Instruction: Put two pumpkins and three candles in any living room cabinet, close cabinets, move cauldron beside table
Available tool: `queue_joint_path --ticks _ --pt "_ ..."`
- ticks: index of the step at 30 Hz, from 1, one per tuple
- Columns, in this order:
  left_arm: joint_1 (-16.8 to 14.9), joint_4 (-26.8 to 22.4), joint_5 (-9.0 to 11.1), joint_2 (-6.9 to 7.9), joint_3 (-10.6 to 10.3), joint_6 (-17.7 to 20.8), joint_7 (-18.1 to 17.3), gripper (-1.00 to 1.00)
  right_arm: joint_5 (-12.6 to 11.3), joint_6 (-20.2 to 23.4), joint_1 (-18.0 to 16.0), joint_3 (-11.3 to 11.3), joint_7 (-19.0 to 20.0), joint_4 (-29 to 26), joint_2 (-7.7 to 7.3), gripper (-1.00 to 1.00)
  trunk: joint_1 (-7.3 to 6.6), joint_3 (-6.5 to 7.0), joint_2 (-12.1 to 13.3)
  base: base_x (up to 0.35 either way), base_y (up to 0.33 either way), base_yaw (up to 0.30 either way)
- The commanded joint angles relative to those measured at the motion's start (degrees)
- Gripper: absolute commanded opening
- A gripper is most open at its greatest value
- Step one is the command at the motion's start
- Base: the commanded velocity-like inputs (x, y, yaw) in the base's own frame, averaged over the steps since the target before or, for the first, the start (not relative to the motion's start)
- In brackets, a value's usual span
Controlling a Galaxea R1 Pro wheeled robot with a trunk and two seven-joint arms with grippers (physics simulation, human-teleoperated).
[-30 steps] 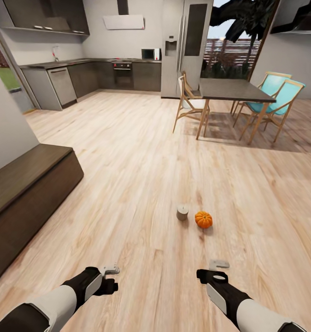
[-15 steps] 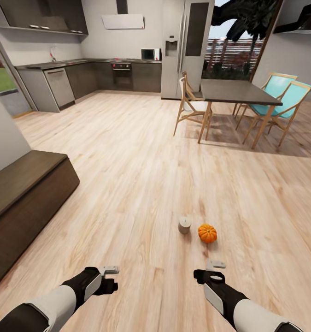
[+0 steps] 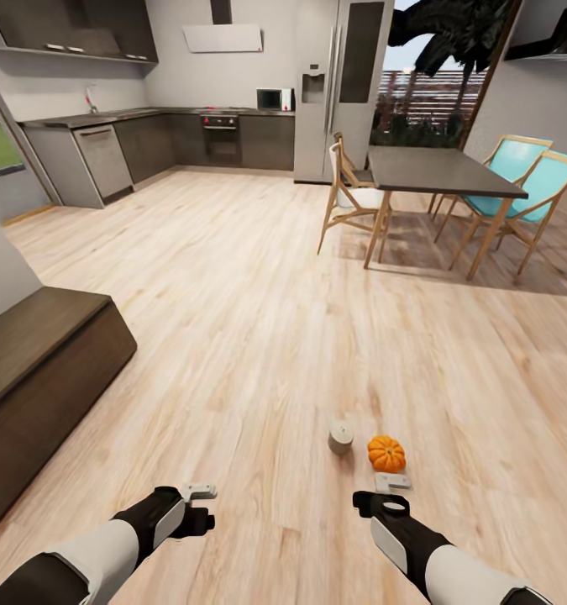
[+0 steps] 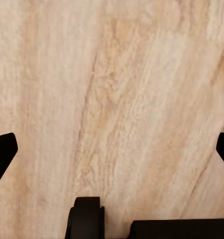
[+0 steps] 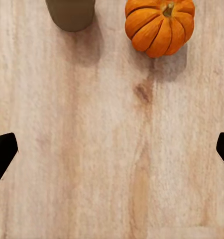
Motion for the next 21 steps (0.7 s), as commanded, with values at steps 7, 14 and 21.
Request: queue_joint_path --ticks 7,14,21 --pt "0.0 0.0 0.0 0.00 0.0 0.0 0.0 1.00 0.3 0.0 0.0 0.0 -0.1 0.1 0.54 1.00 0.00 0.00 0.0 0.326 0.011 0.000" --pt "0.0 0.0 0.0 0.04 0.0 0.0 0.0 1.00 0.3 0.0 0.0 0.0 0.0 0.1 0.57 1.00 0.00 0.00 0.0 0.326 0.081 0.000" --pt "0.0 0.0 0.0 0.05 0.0 0.0 0.0 1.00 0.3 0.0 0.0 0.0 0.0 0.0 0.57 1.00 0.00 0.00 0.0 0.326 0.118 0.000"
